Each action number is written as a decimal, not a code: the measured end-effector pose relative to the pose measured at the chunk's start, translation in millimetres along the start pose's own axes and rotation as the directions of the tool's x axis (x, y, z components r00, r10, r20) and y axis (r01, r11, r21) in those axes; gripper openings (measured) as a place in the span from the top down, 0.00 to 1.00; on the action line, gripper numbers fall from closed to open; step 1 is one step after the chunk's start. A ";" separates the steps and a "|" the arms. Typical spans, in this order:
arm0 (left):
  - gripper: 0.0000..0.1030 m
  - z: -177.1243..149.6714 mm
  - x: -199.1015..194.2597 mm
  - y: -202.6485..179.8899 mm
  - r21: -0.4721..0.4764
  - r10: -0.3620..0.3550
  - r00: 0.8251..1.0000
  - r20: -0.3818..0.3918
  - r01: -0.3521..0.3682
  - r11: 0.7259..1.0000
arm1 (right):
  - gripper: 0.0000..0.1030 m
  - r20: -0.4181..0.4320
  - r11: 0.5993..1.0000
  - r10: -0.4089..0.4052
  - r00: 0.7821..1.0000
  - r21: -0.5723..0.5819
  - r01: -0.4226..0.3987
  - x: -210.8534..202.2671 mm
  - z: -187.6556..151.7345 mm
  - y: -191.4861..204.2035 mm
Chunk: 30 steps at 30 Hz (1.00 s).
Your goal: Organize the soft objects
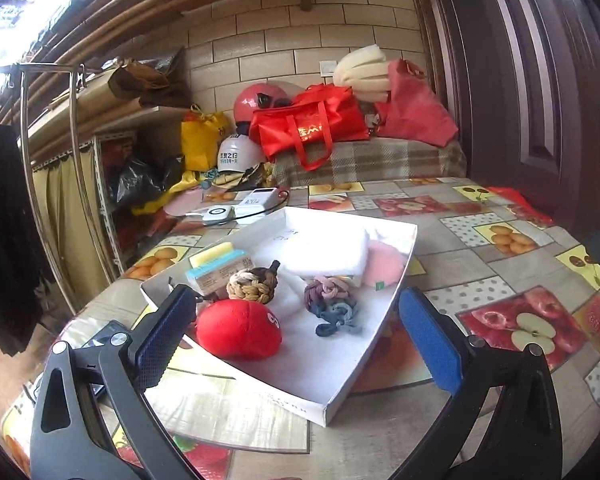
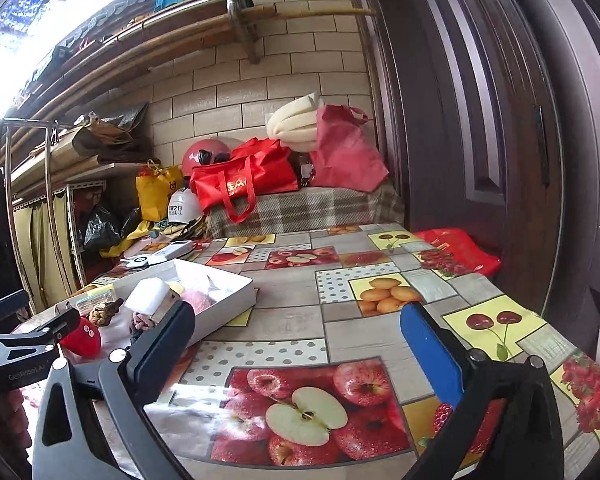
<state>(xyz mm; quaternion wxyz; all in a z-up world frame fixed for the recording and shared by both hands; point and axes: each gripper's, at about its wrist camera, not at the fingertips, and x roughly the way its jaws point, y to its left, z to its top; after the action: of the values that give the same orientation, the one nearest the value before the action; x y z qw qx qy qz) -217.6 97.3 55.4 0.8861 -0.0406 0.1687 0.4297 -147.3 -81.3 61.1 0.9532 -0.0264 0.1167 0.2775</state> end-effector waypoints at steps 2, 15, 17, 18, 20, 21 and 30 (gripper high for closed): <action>0.00 -0.3 1.4 -4.5 0.020 0.007 1.000 -0.008 -0.007 1.000 | 0.00 0.011 0.999 -0.043 0.999 -0.026 0.044 -2.8 -1.6 6.3; 0.00 -3.9 3.8 -15.8 0.073 0.014 0.998 -0.054 -0.010 0.997 | 0.00 -0.002 0.997 -0.039 0.999 0.060 0.039 -3.9 -2.8 -7.5; 0.00 -3.8 2.8 -14.7 0.067 0.031 0.998 -0.048 -0.028 0.997 | 0.00 0.011 0.999 -0.043 0.999 0.032 0.043 -5.7 -3.1 -3.6; 0.00 -3.8 2.5 -14.3 0.065 0.031 0.998 -0.046 -0.028 0.998 | 0.00 0.018 0.999 -0.043 0.999 0.018 0.043 -6.6 -3.3 -1.4; 0.00 -3.5 2.7 -14.1 0.064 0.033 0.998 -0.046 -0.030 0.998 | 0.00 0.031 0.999 -0.042 0.999 -0.014 0.043 -8.5 -3.7 3.4; 0.00 -3.4 2.6 -14.0 0.063 0.034 0.998 -0.046 -0.031 0.998 | 0.00 0.035 0.999 -0.041 0.999 -0.025 0.042 -9.0 -3.8 4.6; 0.00 -3.3 4.4 -12.4 0.060 0.049 0.997 -0.060 -0.045 0.997 | 0.00 0.038 0.999 -0.029 0.999 -0.014 0.029 -8.5 -2.6 -0.4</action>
<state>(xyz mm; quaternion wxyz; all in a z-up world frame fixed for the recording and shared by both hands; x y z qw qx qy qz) -206.4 92.1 49.9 0.8710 -0.0238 0.2095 0.4437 -154.6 -86.3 60.5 0.9590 -0.0296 0.0965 0.2649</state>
